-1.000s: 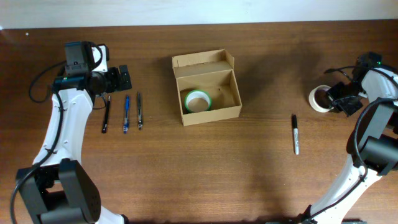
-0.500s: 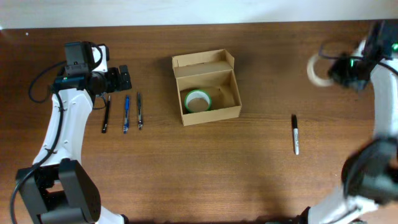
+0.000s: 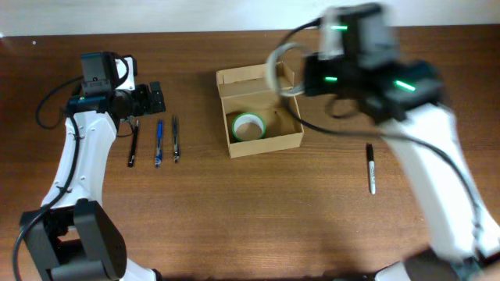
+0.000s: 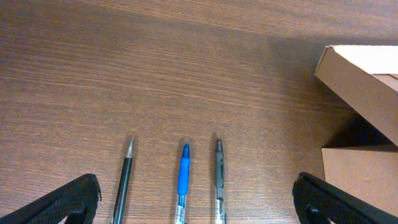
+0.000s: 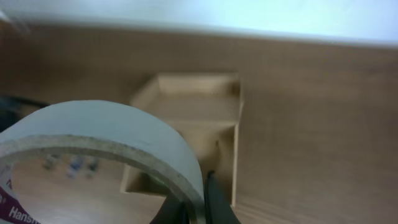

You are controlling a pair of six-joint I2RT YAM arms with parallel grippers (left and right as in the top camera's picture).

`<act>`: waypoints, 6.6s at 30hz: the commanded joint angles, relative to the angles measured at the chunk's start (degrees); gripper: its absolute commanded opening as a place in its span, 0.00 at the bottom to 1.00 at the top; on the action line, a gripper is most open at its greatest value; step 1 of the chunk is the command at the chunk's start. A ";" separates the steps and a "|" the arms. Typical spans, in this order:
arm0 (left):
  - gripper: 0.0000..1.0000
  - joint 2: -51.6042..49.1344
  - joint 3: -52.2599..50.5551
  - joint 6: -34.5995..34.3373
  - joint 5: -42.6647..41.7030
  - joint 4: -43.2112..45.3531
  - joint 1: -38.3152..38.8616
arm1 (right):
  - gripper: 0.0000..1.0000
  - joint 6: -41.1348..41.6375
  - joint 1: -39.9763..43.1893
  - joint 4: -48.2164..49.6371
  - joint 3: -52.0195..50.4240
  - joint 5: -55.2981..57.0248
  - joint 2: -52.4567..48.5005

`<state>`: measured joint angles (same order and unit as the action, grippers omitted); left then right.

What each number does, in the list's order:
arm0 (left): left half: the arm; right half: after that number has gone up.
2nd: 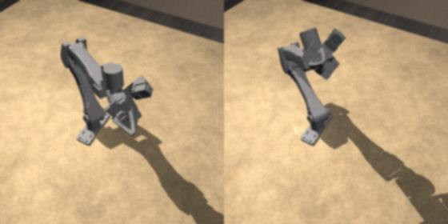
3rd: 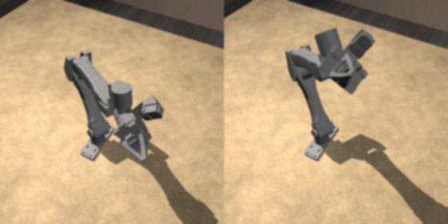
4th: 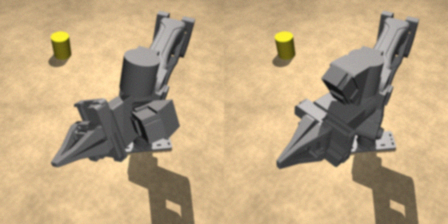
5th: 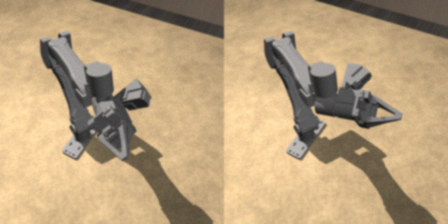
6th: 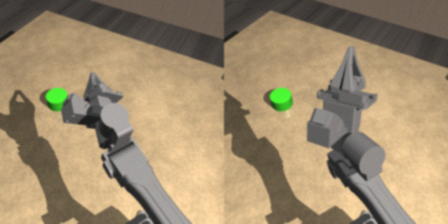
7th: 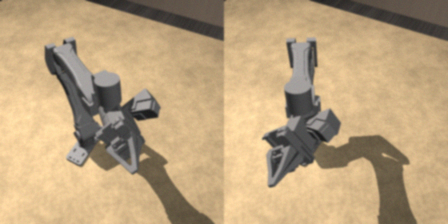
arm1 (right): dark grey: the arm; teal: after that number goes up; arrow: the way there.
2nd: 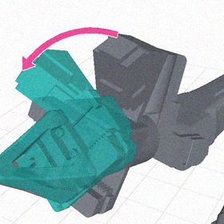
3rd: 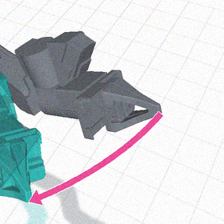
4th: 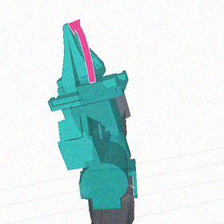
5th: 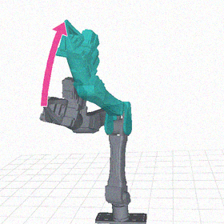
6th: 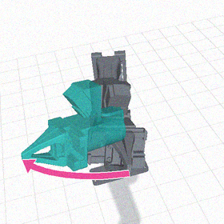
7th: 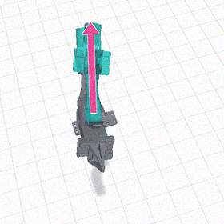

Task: Pack container
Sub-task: 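Carry the white tape into the box beside the green tape, release, then lower the right gripper onto the black Sharpie marker and grasp it, then carry the marker into the box and drop it in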

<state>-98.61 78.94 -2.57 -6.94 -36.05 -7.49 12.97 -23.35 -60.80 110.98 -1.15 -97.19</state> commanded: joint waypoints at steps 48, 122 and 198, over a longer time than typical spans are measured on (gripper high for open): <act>0.99 -0.44 0.98 1.11 -0.63 -0.04 -0.20 | 0.52 -2.23 -6.58 -10.84 22.05 9.18 -21.53; 0.99 -0.44 0.98 1.11 -0.63 -0.04 -0.20 | 0.04 -3.32 30.86 15.85 -49.83 -0.37 -11.76; 0.99 -0.44 0.98 0.68 -2.40 -0.07 -0.17 | 0.50 -44.15 -6.95 -0.24 3.34 -5.70 -5.57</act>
<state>-98.61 79.00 -2.57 -7.25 -36.21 -7.49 -41.21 -31.77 -61.71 113.32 -6.02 -112.27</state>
